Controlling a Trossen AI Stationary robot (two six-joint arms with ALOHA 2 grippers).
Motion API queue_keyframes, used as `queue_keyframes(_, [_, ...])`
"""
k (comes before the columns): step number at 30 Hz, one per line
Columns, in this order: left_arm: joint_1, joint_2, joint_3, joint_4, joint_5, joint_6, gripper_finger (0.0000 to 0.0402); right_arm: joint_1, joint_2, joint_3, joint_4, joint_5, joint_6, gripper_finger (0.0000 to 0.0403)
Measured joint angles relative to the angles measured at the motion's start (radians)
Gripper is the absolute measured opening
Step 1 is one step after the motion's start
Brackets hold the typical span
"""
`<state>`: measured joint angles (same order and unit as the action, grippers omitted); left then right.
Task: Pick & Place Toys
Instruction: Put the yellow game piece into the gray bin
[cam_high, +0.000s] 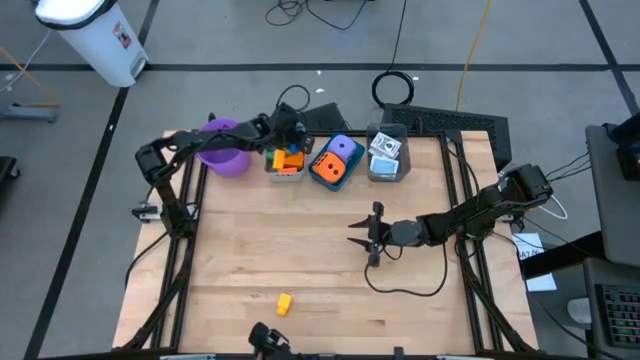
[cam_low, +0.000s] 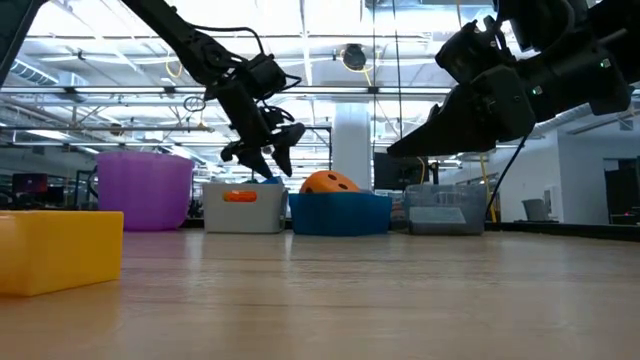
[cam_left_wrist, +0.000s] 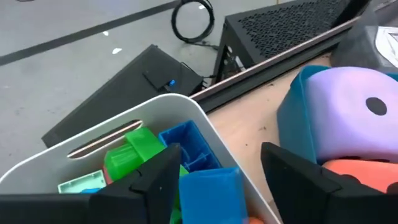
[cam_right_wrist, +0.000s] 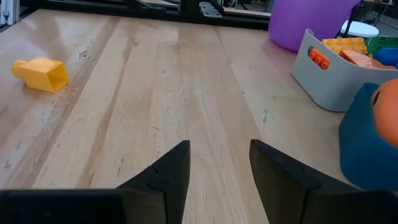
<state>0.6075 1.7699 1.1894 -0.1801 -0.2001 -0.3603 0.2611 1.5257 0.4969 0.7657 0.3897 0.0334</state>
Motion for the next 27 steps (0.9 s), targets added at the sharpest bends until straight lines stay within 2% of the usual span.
queue_keyframes(4, [0.009, -0.027, 0.0, -0.007, 0.047, 0.045, 0.0246, 0.0, 0.0, 0.0, -0.01, 0.0, 0.0, 0.0159])
queue_keyframes(11, [0.005, -0.197, 0.0, -0.077, 0.104, 0.108, 0.025, 0.0, 0.0, 0.0, -0.015, -0.001, 0.014, 0.0156])
queue_keyframes(17, [-0.022, -0.386, 0.0, -0.303, 0.237, 0.183, 0.025, 0.0, 0.0, 0.0, -0.014, -0.002, 0.042, 0.0155])
queue_keyframes(22, [-0.103, -0.507, -0.014, -0.522, 0.244, 0.188, 0.0251, 0.001, 0.0, 0.0, -0.006, -0.002, 0.078, 0.0155])
queue_keyframes(27, [-0.264, -0.575, -0.117, -0.578, 0.252, 0.095, 0.0251, 0.001, 0.0, 0.0, -0.006, -0.002, 0.086, 0.0155])
